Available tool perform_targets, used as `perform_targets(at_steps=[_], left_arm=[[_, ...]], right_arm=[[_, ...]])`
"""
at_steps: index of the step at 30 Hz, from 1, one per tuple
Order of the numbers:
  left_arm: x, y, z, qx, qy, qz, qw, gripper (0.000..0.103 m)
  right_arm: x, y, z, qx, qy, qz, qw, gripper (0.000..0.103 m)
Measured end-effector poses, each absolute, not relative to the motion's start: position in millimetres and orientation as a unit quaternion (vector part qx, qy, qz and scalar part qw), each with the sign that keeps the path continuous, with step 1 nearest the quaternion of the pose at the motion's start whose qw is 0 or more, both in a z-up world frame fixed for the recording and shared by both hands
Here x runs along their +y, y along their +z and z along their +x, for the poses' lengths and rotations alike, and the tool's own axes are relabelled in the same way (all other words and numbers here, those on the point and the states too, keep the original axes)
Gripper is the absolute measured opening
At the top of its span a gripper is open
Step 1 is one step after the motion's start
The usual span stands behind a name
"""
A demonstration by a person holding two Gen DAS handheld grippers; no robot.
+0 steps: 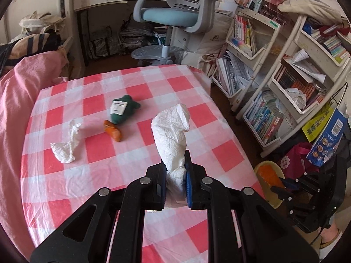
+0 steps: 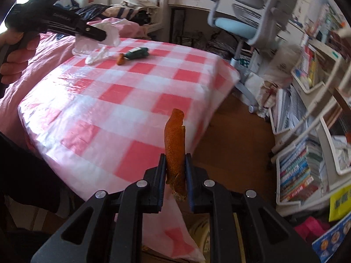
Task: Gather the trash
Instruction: 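Carry the carrot in the right tool and tissue in the left tool over the yellow bin, then open both tools above the yellow bin to drop carrot and tissue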
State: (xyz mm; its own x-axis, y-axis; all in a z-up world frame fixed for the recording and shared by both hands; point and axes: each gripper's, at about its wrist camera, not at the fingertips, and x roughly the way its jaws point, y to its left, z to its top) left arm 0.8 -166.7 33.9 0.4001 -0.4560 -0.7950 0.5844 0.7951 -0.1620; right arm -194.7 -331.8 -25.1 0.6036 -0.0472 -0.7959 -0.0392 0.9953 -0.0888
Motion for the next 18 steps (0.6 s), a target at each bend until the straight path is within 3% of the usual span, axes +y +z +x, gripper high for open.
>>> perform_targets(at_steps=[13, 15, 16, 18], left_arm=[[-388.2, -15.0, -103.4, 0.462, -0.445, 0.151, 0.752, 0.012], [-417.9, -33.2, -120.6, 0.471, -0.465, 0.159, 0.732, 0.012], [-431.2, -43.7, -128.9, 0.477, -0.472, 0.167, 0.722, 0.013], [-454.2, -63.3, -147.6, 0.484, -0.477, 0.195, 0.707, 0.029]], right_arm=[[-453.2, -116.6, -267.5, 0.502, -0.106, 0.060, 0.856, 0.018], [-466.1, -130.2, -278.1, 0.509, -0.123, 0.072, 0.849, 0.023], [-471.4, -135.4, -284.2, 0.511, -0.129, 0.081, 0.846, 0.026], [-478.1, -143.3, -295.4, 0.514, -0.138, 0.091, 0.842, 0.034]])
